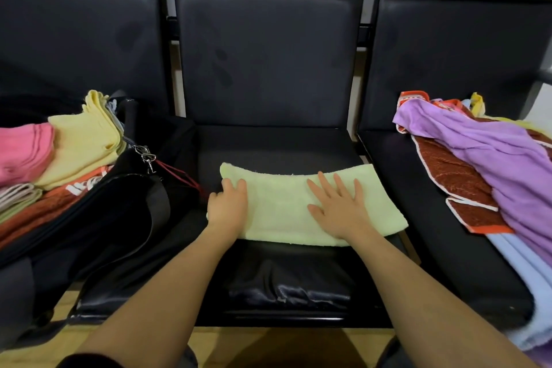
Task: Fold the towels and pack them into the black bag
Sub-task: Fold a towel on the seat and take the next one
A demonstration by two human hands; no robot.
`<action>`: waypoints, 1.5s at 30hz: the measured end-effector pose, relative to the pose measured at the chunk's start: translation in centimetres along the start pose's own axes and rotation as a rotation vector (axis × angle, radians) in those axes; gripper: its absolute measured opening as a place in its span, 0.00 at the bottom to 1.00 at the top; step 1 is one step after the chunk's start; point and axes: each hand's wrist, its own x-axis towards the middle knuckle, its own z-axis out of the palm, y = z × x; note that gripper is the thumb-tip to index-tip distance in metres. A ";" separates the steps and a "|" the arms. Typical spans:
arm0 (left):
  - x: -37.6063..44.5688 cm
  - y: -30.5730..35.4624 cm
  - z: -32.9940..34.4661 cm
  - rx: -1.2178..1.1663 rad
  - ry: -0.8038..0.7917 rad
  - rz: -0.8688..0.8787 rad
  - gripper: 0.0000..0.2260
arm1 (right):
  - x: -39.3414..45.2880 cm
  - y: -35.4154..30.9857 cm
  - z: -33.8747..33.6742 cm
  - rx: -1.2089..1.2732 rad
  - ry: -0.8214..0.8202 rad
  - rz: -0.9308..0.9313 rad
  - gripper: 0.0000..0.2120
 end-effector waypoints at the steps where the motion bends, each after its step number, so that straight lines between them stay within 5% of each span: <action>1: 0.1 0.1 -0.7 0.005 0.021 0.016 0.17 | 0.1 -0.1 0.1 -0.024 -0.023 -0.020 0.27; 9: 0.4 -2.7 -4.2 0.020 0.281 0.049 0.19 | 2.6 -5.4 1.3 0.121 -0.224 -0.041 0.28; 16: 0.2 -2.0 -5.1 -0.306 0.176 0.049 0.22 | 3.6 -7.9 0.3 0.671 -0.047 -0.026 0.21; 21: 0.5 2.3 -5.7 -0.412 0.065 0.094 0.20 | 2.1 -3.7 -2.1 0.515 0.197 0.156 0.13; 26: 0.8 7.2 -5.6 -0.682 0.034 0.278 0.22 | 0.6 0.7 -2.8 0.704 0.236 0.353 0.11; 29: 0.2 9.1 -3.9 -0.859 -0.215 0.406 0.28 | 0.2 2.1 -2.5 0.758 0.223 0.410 0.13; 31: -0.1 9.5 -2.7 -0.902 -0.331 0.396 0.26 | 0.1 2.3 -2.5 0.719 0.185 0.430 0.15; 34: 0.2 9.0 -2.5 -0.987 -0.214 0.213 0.21 | 0.1 1.6 -2.4 0.573 0.170 0.447 0.17; 37: 0.6 7.5 -2.3 -0.708 -0.050 -0.010 0.17 | 0.2 0.7 -2.1 0.346 0.209 0.491 0.25; 41: 0.2 6.0 -0.8 -0.384 -0.128 -0.122 0.19 | 0.3 -0.5 -1.7 0.199 0.191 0.516 0.35; 45: 0.3 5.6 0.5 -0.229 -0.167 -0.123 0.23 | 1.1 -1.5 -1.1 0.299 0.079 0.470 0.26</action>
